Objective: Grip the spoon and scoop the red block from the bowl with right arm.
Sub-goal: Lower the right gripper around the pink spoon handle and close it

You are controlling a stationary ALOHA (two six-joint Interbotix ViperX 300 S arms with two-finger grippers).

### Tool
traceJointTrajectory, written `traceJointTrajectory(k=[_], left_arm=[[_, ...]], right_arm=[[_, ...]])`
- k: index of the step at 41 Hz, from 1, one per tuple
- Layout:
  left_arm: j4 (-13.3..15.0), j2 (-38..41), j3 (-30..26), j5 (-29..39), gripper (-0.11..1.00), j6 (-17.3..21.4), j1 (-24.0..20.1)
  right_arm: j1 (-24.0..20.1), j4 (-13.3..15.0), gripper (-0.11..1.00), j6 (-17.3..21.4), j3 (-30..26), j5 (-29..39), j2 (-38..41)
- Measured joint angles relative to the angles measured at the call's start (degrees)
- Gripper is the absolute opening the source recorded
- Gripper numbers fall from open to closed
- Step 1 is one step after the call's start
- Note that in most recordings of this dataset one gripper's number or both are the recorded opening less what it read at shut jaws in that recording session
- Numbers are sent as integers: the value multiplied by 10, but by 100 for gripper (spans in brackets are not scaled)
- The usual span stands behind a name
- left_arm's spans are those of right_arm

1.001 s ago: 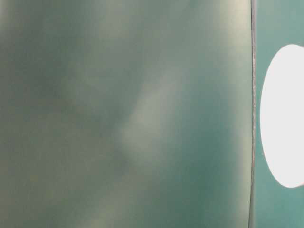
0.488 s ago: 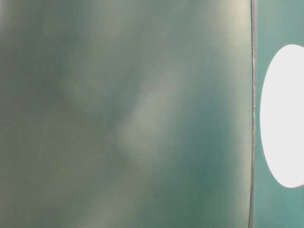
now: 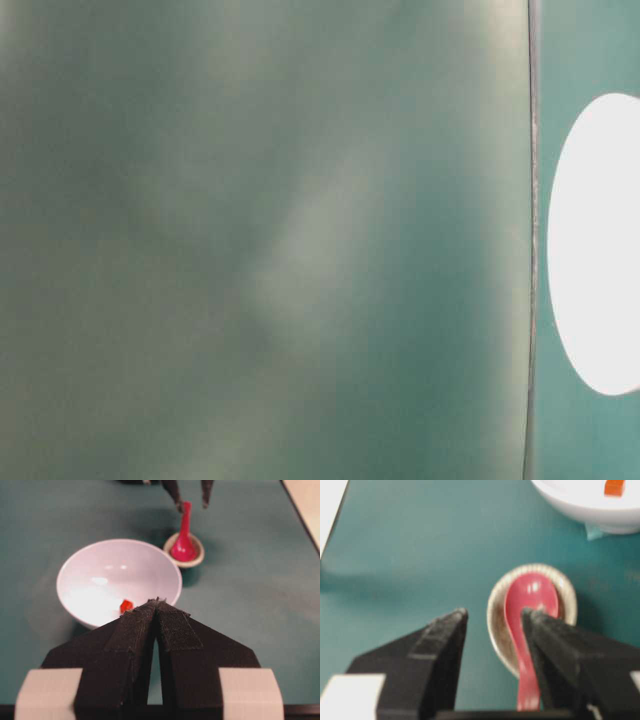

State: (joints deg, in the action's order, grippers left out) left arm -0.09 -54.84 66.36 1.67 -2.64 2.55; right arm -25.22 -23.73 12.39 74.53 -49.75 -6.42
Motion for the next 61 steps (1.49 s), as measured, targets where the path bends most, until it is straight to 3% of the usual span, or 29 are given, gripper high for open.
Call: traceJointTrajectory(k=[5,11,30,44,61], left_arm=[[0,-1,0,0,0,0,0],[1,0,0,0,0,0,0],[0,0,0,1,0,-18,0],[0,0,0,1,0,-20,0],[0,0,1,2,0,-20,0]], right_arm=[[-29,-33,53,-1,5,-32,31],[-44,-54,53,-3,9,-69,64],[-56,-78,53,-3,3,-133,163],[-78,-109,53,-5,11,-138,171],[-92,-112,53,-23,18,-148,171]])
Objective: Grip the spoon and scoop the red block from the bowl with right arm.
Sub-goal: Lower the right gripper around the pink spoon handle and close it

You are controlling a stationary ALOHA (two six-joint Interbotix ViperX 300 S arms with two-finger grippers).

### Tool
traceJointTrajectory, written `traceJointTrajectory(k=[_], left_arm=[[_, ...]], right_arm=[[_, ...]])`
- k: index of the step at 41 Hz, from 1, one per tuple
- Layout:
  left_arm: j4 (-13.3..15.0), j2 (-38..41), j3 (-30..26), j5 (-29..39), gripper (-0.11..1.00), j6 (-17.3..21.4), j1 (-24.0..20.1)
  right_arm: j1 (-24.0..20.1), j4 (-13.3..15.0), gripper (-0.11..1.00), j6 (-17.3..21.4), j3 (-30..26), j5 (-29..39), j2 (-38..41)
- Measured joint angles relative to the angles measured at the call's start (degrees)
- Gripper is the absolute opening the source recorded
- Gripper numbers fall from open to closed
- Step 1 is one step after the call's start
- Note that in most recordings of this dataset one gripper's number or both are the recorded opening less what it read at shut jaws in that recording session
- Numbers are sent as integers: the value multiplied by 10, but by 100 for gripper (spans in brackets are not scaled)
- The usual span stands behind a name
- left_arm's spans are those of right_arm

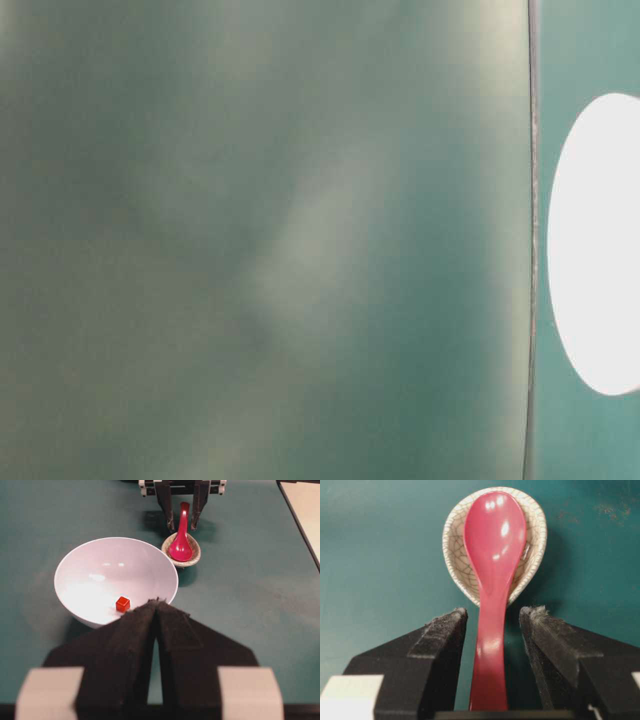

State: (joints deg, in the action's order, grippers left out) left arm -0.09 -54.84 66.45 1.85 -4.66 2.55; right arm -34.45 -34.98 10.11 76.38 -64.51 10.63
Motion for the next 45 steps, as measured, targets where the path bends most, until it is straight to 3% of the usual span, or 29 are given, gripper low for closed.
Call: traceJointTrajectory(k=[18,45], left_arm=[[0,0,1,4,0,-2,0],[0,0,1,5,0,-3,0]], right_arm=[[-2,-4,53,-22,1,-10,0],[-2,-9,41,-43,2,-11,0]])
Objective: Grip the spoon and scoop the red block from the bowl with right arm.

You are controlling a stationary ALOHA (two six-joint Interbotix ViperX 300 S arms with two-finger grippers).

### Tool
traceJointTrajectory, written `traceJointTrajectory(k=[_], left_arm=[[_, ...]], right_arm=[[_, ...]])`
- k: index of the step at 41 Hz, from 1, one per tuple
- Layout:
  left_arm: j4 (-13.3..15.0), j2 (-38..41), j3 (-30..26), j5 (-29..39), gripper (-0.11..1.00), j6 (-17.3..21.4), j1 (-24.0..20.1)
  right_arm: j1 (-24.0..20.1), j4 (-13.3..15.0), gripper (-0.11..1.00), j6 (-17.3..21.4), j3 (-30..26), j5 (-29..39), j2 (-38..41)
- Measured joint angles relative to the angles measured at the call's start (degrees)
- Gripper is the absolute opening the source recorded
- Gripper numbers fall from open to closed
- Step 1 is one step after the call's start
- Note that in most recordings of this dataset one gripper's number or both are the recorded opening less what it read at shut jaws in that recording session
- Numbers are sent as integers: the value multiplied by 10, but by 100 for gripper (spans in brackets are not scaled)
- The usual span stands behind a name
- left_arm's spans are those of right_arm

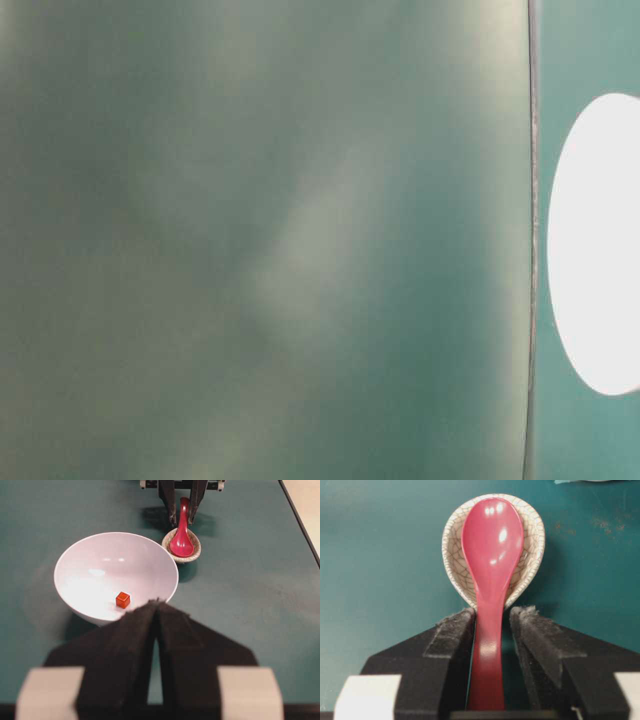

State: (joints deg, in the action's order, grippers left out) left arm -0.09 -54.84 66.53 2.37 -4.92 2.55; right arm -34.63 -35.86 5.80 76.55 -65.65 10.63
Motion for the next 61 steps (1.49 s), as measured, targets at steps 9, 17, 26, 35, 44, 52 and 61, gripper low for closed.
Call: traceJointTrajectory(k=[9,17,26,35,44,52,61], left_arm=[[0,0,0,0,0,0,0],[0,0,0,0,0,0,0],[1,0,0,1,0,0,0],[0,0,0,1,0,0,0],[0,0,0,5,0,-3,0],[0,0,0,7,0,-8,0],[0,0,1,8,0,-8,0]], right_arm=[[0,-1,35,-4,1,0,0],[0,-1,35,-4,1,0,0],[0,-1,30,-7,1,0,0],[0,-1,25,-13,1,0,0],[0,-1,25,-13,1,2,-1],[-1,-1,25,-14,4,2,-8],[0,-1,25,-13,9,26,-32]])
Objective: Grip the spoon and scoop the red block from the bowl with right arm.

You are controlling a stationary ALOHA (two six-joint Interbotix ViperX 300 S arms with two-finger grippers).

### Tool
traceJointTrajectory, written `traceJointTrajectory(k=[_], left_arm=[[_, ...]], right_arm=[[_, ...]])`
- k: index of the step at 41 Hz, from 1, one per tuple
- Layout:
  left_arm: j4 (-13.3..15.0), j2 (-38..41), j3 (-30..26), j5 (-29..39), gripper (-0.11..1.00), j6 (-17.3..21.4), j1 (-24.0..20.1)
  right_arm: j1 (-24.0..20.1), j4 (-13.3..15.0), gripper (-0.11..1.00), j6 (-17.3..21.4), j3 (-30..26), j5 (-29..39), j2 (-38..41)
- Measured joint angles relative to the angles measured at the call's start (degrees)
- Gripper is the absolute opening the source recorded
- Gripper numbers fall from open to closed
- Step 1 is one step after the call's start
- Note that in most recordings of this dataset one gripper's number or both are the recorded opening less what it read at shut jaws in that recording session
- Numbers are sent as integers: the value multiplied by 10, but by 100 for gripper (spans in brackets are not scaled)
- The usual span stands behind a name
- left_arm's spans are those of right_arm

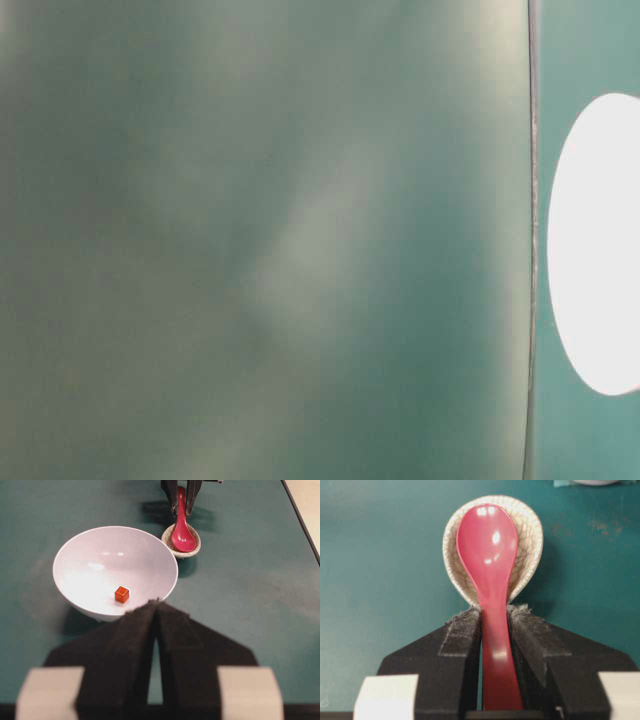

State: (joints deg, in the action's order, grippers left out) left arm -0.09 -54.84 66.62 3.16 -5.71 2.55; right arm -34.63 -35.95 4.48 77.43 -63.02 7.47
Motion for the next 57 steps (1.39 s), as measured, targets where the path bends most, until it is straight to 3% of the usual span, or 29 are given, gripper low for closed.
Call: traceJointTrajectory(k=[7,17,57], left_arm=[[0,0,-1,0,0,0,0],[0,0,-1,0,0,-1,0],[0,0,-1,0,0,-2,0]], right_arm=[[0,0,30,-1,-2,28,-11],[-1,0,47,-2,-4,38,-13],[0,-4,44,-18,-4,37,-14]])
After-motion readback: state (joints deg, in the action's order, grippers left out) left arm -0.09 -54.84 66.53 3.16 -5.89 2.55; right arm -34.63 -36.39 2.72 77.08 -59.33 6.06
